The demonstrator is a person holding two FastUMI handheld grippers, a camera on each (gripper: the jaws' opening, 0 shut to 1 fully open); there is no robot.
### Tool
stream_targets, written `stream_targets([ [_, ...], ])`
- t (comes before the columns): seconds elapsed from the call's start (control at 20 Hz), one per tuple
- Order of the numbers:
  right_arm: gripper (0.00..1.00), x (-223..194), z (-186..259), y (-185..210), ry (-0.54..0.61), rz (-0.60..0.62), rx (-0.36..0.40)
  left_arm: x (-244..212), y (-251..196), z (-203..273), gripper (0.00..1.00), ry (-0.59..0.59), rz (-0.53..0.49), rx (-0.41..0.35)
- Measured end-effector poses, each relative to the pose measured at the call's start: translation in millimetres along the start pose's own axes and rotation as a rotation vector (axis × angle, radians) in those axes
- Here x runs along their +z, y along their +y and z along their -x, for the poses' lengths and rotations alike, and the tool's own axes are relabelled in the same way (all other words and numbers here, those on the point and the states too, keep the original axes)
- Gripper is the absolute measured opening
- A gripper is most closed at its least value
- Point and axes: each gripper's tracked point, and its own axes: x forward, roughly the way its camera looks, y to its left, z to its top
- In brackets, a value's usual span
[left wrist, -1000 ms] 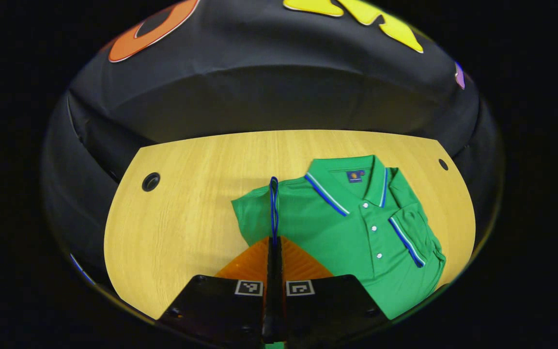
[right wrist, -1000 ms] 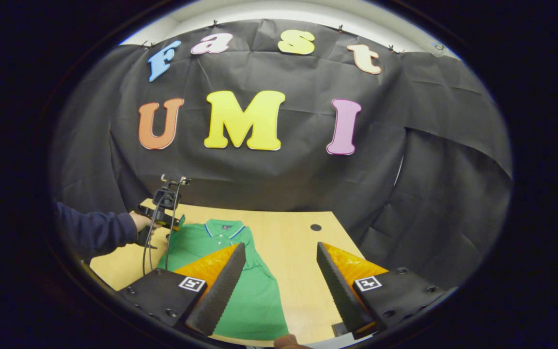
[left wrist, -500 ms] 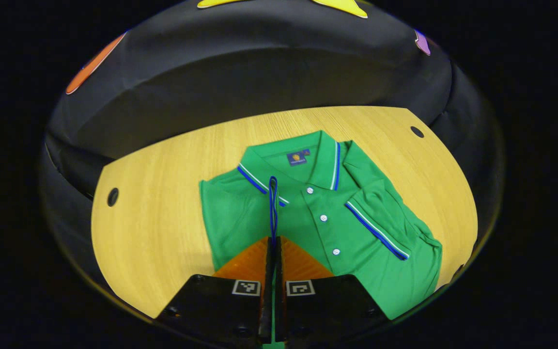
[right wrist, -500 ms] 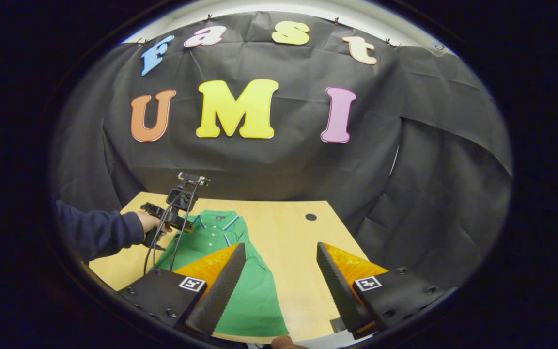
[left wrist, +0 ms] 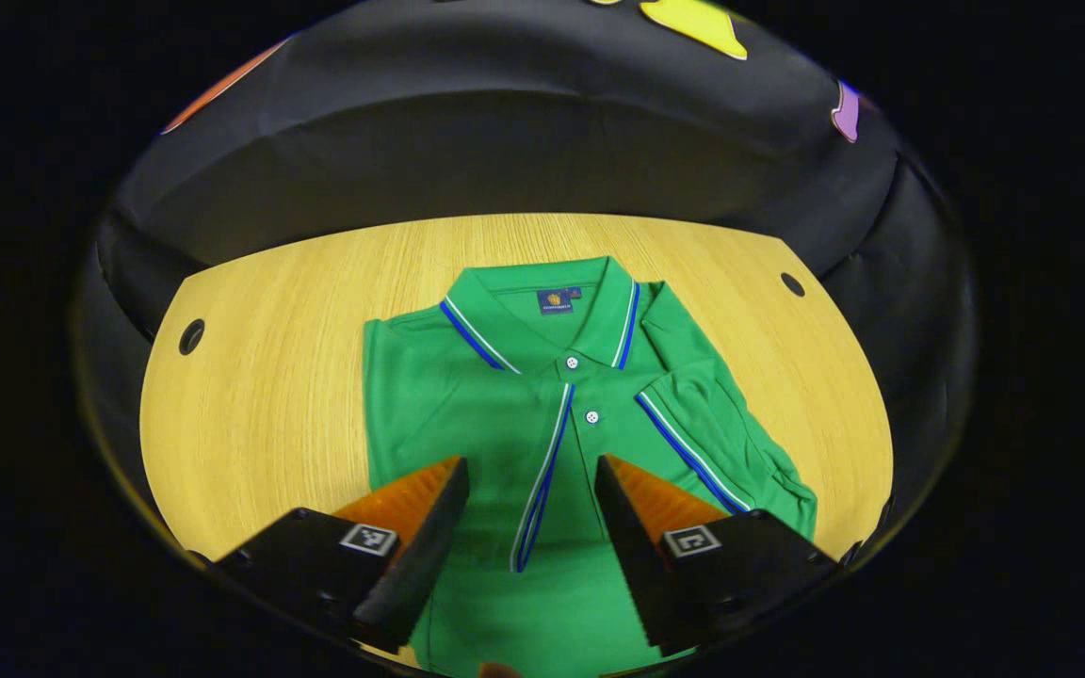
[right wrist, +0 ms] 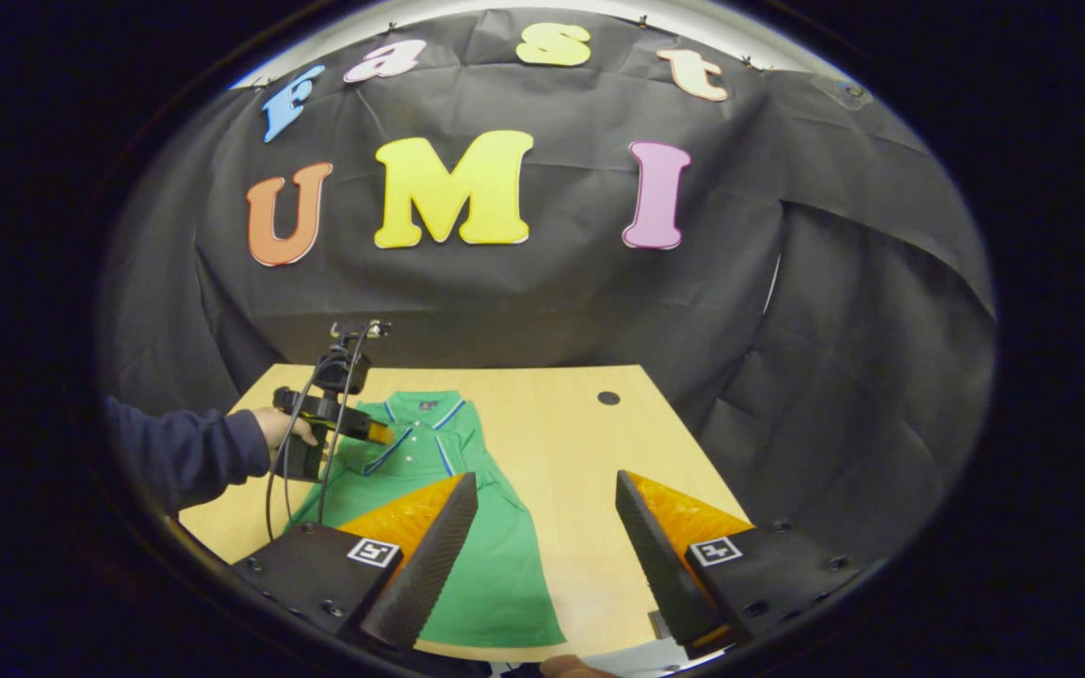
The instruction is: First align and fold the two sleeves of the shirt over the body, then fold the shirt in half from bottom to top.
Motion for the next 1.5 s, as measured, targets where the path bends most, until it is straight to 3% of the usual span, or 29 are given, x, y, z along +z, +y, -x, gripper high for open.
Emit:
stream_targets([
  [0.05,0.94,-6,-4,-1,0.022,-0.004,0.006,-2,2,7,0.99,-0.007,0.01,0.003],
  [0.1,0.94,-13,-9,-1,0.044,-0.003,0.011,-5,5,15,1.0,-0.011,0.014,0.006],
  [0.3,0.95,-42,-33,-3,0.137,0.025,0.041,-31,24,47,0.99,-0.03,0.008,0.054],
  [0.55,0.94,-104,-60,-1,0.278,0.093,0.086,-97,41,85,0.99,-0.02,0.075,0.056],
  [0.8,0.96,-162,-65,4,0.419,0.14,0.126,-175,63,109,0.99,0.067,0.166,0.103],
  [1.2,0.96,-244,-60,-13,0.659,0.117,0.086,-292,61,156,0.99,0.224,0.215,0.13],
  [1.5,0.96,-283,-50,-17,0.784,0.081,0.08,-349,49,185,0.99,0.357,0.283,0.142],
])
